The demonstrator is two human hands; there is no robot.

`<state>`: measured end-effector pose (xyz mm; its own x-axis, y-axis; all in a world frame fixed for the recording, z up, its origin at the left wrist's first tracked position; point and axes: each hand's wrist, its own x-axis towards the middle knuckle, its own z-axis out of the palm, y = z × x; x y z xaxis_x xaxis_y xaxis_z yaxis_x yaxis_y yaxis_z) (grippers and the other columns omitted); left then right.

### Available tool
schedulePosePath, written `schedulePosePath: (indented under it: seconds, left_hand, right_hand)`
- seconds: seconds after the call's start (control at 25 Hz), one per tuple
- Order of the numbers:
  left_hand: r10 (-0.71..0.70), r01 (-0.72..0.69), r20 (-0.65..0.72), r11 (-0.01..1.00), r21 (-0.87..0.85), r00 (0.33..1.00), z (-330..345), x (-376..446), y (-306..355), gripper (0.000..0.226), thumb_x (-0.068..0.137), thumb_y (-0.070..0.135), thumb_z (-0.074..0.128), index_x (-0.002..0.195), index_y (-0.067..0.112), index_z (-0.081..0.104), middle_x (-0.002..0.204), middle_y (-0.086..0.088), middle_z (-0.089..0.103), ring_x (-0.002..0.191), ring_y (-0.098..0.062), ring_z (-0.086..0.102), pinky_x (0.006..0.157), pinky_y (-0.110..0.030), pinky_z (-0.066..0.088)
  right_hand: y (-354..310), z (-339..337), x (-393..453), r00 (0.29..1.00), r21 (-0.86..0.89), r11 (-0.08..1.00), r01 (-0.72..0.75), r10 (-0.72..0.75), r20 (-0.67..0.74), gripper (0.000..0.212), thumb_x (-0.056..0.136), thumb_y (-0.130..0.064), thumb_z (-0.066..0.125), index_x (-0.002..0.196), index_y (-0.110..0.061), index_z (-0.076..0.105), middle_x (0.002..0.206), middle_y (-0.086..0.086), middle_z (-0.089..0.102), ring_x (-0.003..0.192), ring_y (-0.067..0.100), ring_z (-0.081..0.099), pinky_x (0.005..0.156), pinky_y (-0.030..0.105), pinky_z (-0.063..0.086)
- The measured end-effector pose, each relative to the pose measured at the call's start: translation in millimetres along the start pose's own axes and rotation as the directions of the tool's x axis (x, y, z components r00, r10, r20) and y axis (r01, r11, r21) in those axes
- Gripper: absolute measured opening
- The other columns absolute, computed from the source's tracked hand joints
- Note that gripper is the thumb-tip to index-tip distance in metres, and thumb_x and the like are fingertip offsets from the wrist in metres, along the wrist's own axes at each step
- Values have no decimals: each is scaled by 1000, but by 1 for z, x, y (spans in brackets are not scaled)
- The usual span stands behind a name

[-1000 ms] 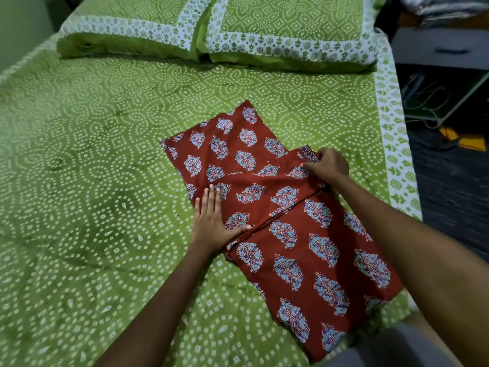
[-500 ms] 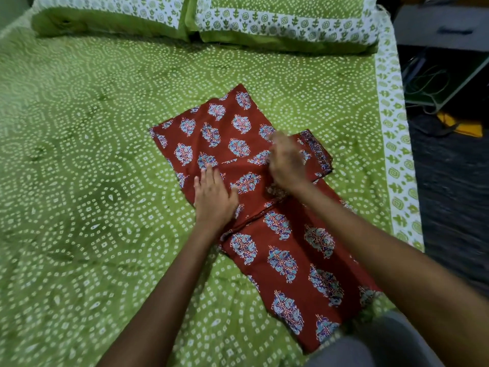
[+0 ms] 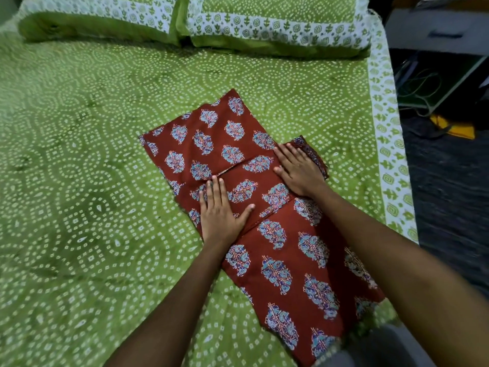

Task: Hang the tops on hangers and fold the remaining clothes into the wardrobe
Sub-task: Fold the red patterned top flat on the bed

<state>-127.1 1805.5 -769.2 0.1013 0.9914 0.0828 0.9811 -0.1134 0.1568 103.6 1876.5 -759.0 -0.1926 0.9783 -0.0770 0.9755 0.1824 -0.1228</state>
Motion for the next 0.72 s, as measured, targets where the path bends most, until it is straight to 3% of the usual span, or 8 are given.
schedulePosePath:
  seconds: [0.12,0.2,0.28,0.32,0.48,0.6,0.64,0.72]
  left_hand:
    - [-27,26,17,999,45,999,-3,0,4,107,76,82,13,147,2,19,156,-14,16,144,-28,14,114,-51,-4]
    - [-50,48,32,997,67,998,-3,1,5,110,73,85,10,148,4,17,156,-15,13,145,-32,9,110,-57,-10]
    - [-69,66,33,995,80,997,-3,2,5,113,71,86,8,149,5,16,156,-17,12,144,-35,6,109,-61,-9]
    - [-70,67,35,994,83,997,-3,2,5,113,71,87,7,149,5,16,156,-17,12,144,-35,6,108,-62,-8]
    - [-68,65,34,995,79,997,-2,1,4,114,70,87,6,149,5,14,156,-17,11,144,-35,6,108,-62,-7]
    - [-65,62,28,995,81,997,-2,1,4,113,70,86,5,149,5,15,156,-17,12,144,-35,7,109,-63,-5]
    - [-64,61,31,995,77,997,-3,1,4,113,70,86,5,149,5,15,156,-18,13,144,-35,8,109,-63,-5]
    - [-61,59,18,996,73,998,-3,0,4,113,71,86,6,148,4,17,155,-18,14,144,-35,9,109,-63,-4]
  right_hand:
    - [2,-3,0,1000,-30,999,-14,14,23,77,87,-60,-2,151,-18,5,159,-1,3,146,14,-3,117,34,-6]
    - [11,-9,-1,968,5,969,-245,245,-58,72,95,-57,13,151,-13,5,159,5,4,146,21,0,117,40,-4]
    - [19,-17,-10,832,138,847,-514,531,-158,76,93,-55,37,146,-2,21,152,18,24,140,31,20,114,44,12]
    - [22,-19,-15,786,176,808,-562,588,-192,76,90,-56,45,138,1,32,143,21,35,133,34,30,110,45,20]
    - [32,-28,-15,755,346,718,-603,655,-43,59,77,-54,66,110,-6,60,123,18,57,121,33,44,100,39,34]
    - [18,-45,-12,771,593,642,-485,634,-55,28,73,-35,74,89,-13,66,105,15,66,103,28,58,85,35,42]
    - [7,-45,-16,805,651,672,-354,573,-154,23,73,-25,74,87,-10,65,99,15,67,93,27,60,78,35,44]
    - [-18,-34,-30,913,544,832,-104,298,-280,23,74,-13,71,94,-6,64,99,14,67,91,26,61,76,34,44]
